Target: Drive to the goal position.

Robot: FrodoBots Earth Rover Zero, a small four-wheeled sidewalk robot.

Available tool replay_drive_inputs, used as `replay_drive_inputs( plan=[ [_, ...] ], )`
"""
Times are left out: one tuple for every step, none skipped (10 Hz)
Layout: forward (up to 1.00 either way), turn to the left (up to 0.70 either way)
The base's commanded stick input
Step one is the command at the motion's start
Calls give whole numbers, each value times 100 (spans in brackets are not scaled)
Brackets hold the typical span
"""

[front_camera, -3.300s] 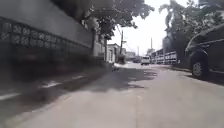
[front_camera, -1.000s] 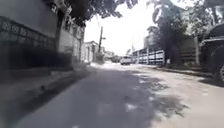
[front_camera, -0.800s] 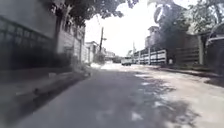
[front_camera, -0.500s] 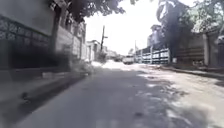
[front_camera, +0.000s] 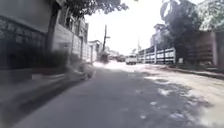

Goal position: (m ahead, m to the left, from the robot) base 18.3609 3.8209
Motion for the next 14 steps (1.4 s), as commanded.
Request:
replay_drive_inputs(
  plan=[
    [100, -2],
    [100, -2],
    [100, -2],
    [100, -3],
    [100, -10],
    [100, -32],
    [100, -40],
    [100, -40],
    [100, -36],
    [100, -23],
    [100, -12],
    [100, -1],
    [100, 0],
    [100, 0]
  ],
)
